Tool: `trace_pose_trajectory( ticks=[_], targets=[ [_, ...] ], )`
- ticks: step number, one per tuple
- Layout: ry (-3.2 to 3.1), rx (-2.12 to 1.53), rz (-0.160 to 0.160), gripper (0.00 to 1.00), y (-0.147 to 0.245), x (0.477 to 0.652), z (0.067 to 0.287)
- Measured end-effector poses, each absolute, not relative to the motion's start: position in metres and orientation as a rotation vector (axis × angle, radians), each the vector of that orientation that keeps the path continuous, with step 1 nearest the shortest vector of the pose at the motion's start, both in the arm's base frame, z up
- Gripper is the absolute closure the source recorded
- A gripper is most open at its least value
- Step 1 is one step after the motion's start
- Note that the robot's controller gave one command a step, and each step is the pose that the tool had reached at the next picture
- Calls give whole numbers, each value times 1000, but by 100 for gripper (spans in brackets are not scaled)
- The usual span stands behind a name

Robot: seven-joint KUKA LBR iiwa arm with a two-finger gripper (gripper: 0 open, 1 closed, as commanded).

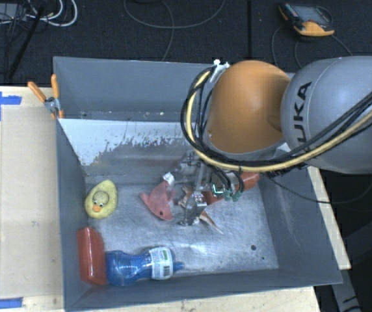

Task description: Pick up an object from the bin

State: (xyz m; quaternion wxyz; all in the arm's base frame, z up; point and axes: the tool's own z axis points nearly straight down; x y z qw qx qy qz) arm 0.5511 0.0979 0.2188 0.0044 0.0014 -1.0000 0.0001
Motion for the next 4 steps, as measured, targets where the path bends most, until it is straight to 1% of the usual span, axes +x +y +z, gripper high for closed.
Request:
trace_pose_trajectory(
  ticks=[1, 2, 3, 4],
  targets=[
    [-3140, 1, -1, 0, 97, 553, 223],
    [-3143, 135, -1, 0, 98, 556, 194],
    [-3104, 489, -1, 0, 88, 563, 156],
    [-2979, 1000, 0, 0, 88, 566, 111]
  ],
)
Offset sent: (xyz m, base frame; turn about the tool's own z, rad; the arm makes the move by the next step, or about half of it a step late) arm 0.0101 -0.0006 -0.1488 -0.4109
